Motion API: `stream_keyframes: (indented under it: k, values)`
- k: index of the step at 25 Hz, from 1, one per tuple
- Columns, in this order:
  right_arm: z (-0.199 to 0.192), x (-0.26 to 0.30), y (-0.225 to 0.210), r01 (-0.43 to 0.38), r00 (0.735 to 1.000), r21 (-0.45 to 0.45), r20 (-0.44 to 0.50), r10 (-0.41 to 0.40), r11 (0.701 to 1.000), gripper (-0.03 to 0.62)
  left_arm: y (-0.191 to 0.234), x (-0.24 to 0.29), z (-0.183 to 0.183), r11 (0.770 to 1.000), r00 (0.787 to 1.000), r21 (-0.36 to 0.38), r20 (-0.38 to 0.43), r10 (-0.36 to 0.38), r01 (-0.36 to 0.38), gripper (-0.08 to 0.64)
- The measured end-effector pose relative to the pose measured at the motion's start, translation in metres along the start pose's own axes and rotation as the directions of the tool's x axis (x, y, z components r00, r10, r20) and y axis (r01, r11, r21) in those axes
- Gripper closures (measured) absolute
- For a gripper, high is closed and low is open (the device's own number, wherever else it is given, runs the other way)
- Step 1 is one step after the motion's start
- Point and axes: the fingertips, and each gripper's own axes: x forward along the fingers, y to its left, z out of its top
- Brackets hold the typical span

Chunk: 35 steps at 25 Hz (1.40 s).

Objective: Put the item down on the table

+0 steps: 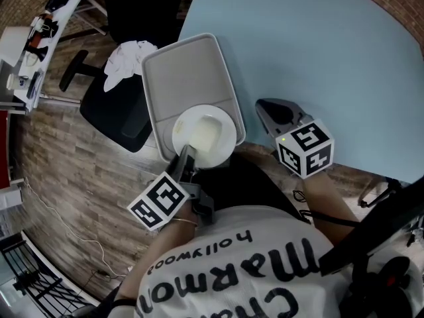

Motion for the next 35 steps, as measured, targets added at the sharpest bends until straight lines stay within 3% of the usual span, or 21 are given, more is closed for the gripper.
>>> stream_keyframes:
  k: [8,15,20,30,35]
  values:
    - [0.000,-0.001,-0.003,0.010,1.000,0.016,0.004,-0.010,1.000,0.581,0.001,0.007,0.006,0.987,1.000,0.159,-0.005,0.024,-0.022,0.486]
    - [0.002,-0.001,-0.004,0.017,1.000,0.026,0.008,-0.017,1.000,0.581,-0.009,0.016,0.009,0.934,1.000,0.356,-0.027,0.011,-0.001,0.468]
    - [0.001,-0.003,-0.006,0.025,1.000,0.036,0.012,-0.025,0.999,0.581,-0.006,0.020,0.007,0.920,0.999,0.391,-0.037,0.024,-0.008,0.464]
    - [0.002,0.001,-0.003,0.009,1.000,0.043,0.012,-0.010,0.999,0.581,-0.005,0.019,0.007,0.919,0.998,0.395,-0.045,0.032,-0.012,0.463]
    - [0.001,0.002,-0.002,0.003,1.000,0.038,0.011,-0.004,0.999,0.581,-0.004,0.019,0.008,0.897,0.998,0.442,-0.045,0.034,-0.010,0.462]
